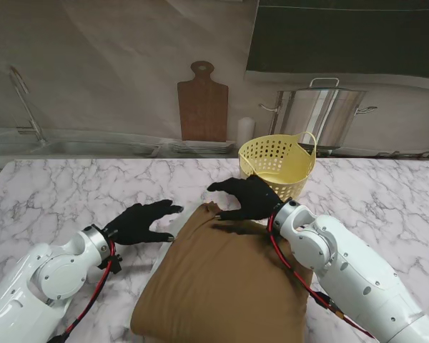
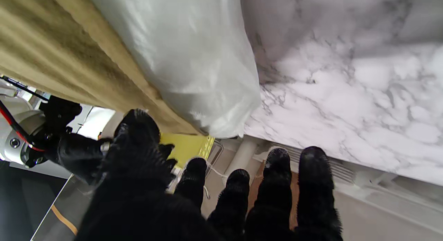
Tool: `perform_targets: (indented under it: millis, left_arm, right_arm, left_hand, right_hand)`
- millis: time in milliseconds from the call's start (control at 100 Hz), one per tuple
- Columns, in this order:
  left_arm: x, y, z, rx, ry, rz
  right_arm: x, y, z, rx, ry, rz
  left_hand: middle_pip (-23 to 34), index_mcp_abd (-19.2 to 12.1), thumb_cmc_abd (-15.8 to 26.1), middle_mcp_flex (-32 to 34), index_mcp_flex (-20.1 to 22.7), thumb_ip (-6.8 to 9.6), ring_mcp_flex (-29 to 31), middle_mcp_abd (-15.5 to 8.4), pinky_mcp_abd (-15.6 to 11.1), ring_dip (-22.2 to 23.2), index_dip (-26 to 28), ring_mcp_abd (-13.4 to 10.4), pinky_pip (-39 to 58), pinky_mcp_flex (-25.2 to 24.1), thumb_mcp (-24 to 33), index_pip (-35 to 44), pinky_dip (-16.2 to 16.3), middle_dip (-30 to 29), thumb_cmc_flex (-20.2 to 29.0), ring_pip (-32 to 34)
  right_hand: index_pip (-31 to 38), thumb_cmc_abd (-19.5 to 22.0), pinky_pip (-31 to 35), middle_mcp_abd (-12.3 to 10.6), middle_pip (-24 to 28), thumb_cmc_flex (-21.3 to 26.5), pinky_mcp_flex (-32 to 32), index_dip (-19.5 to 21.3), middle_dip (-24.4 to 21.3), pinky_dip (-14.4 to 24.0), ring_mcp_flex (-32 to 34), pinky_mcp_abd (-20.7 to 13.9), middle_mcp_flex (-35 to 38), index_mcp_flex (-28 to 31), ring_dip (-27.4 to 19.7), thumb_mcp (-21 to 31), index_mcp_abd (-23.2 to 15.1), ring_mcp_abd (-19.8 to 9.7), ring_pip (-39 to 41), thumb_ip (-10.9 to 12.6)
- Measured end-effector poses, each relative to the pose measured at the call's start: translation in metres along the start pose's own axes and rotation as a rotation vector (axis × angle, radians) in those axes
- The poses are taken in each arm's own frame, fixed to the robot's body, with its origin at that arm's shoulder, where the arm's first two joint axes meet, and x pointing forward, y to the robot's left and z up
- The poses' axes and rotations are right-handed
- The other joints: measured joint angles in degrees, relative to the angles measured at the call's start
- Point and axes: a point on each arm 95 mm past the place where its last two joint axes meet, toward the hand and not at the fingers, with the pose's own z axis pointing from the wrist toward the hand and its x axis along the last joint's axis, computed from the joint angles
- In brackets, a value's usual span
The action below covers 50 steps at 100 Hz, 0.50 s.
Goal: Remove the pillowcase from the pillow and put it in the laundry basket
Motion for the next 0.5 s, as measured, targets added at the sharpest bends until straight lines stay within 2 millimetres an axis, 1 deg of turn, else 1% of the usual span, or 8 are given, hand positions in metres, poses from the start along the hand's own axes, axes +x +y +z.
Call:
perform_targets:
  millis: [40,80,130,260,310,370,400,500]
  left_arm:
    - [0.000,0.003,0.001,-0.015,0.001,-0.006]
    - [0.001,0.005,0.003,-0.030,0.001,-0.011]
    - [0.001,0.009,0.005,-0.047,0.003,-0.014]
    - [0.000,0.013,0.006,-0.071,-0.004,-0.018]
    - [-0.001,0.013,0.005,-0.075,-0.008,-0.018]
    - [-0.003,0.012,0.003,-0.075,-0.017,-0.015]
    - [-0.005,0.011,0.001,-0.072,-0.024,-0.012]
    - [-0.009,0.009,-0.005,-0.066,-0.039,-0.011]
  right_arm:
    - [-0.001,0.003,-0.003,-0.013,-0.008,0.013]
    - [0.000,0.005,-0.006,-0.025,-0.012,0.022]
    - [0.002,0.008,-0.010,-0.037,-0.012,0.028]
    - [0.007,0.017,-0.023,-0.086,-0.012,0.021]
    - [0.009,0.022,-0.032,-0.108,-0.016,0.001]
    - [0.013,0.028,-0.044,-0.135,-0.021,-0.021]
    - [0.016,0.031,-0.050,-0.145,-0.024,-0.033]
    - [0.022,0.033,-0.073,-0.153,-0.037,-0.093]
  left_hand:
    - [0.1,0.1,0.0,0.3,0.0,0.00,0.2,-0.1,0.0,0.0,0.0,0.0,0.0,0.0,0.0,0.0,0.0,0.1,0.2,0.0]
    - [0.1,0.2,0.0,0.3,0.0,0.00,0.2,-0.2,0.0,0.0,0.0,0.0,0.0,0.0,0.0,0.0,0.0,0.2,0.8,0.0]
    - [0.1,0.2,0.0,0.3,0.0,0.00,0.2,-0.2,0.0,0.0,0.0,0.0,0.0,0.5,0.0,0.0,0.0,0.2,1.0,0.0]
    - [0.1,0.8,0.0,0.7,0.1,0.00,0.2,-0.3,0.0,0.0,-0.1,0.0,0.0,0.6,0.0,0.0,0.0,0.3,1.5,0.0]
    - [0.1,1.2,0.0,0.7,0.1,0.00,0.2,-0.3,0.0,0.0,-0.1,0.0,0.0,0.6,0.0,0.0,0.0,0.3,1.5,0.0]
    - [0.1,1.7,0.0,0.8,1.8,0.00,0.3,-0.3,0.0,0.0,-0.1,-0.1,0.0,0.7,0.0,0.3,0.0,0.7,1.5,0.0]
    - [0.4,2.0,0.0,1.4,2.4,0.00,0.5,-0.3,0.0,0.0,-0.1,-0.2,0.0,0.7,0.0,0.7,0.0,0.7,1.5,0.0]
    - [0.8,2.1,0.0,2.2,4.9,0.00,0.9,-0.3,0.0,0.0,-0.1,-0.2,0.0,0.7,0.0,3.2,0.0,1.2,1.7,0.3]
  right_hand:
    - [-1.8,1.0,0.0,0.4,-0.1,-0.2,-0.1,-0.1,-0.9,0.3,-0.8,-0.1,-0.8,-0.7,-0.6,-1.3,0.6,0.1,-0.8,0.4]
    - [-1.3,1.0,0.0,0.4,-0.4,-0.2,-0.1,-0.1,-1.1,0.4,-0.7,-0.1,-1.5,-0.7,-0.8,-1.5,0.6,0.1,-0.8,0.4]
    - [-1.4,1.5,0.0,0.4,-0.4,-0.2,-0.1,-0.1,-1.9,1.0,-0.7,-0.1,-1.5,-0.7,-1.3,-3.5,0.6,0.2,-0.9,0.4]
    - [-1.4,1.5,0.0,0.4,-0.4,-0.2,-0.1,-0.1,-2.4,1.6,-1.4,-0.1,-1.5,-0.7,-1.4,-4.0,0.6,0.4,-1.4,0.5]
    - [-1.4,1.5,-0.1,0.4,-0.4,-0.2,-0.1,-0.1,-2.4,1.7,-2.0,-0.1,-1.5,-0.7,-1.8,-4.0,0.6,0.7,-1.6,0.5]
    - [-1.4,1.5,-0.1,0.4,-0.4,-0.2,-0.1,-0.1,-2.4,1.7,-2.3,-0.1,-1.8,-0.6,-1.9,-4.3,0.6,1.0,-1.6,0.5]
    - [-1.4,1.5,0.0,0.9,-0.5,0.2,-0.1,-0.1,-2.5,1.7,-2.8,-0.1,-2.2,-0.6,-1.9,-4.8,0.5,1.0,-1.6,0.6]
    - [-1.4,1.5,0.0,1.0,-0.5,0.3,-0.1,-0.1,-2.6,1.7,-2.9,-0.1,-2.9,-0.6,-2.0,-4.8,0.4,1.0,-1.7,1.3]
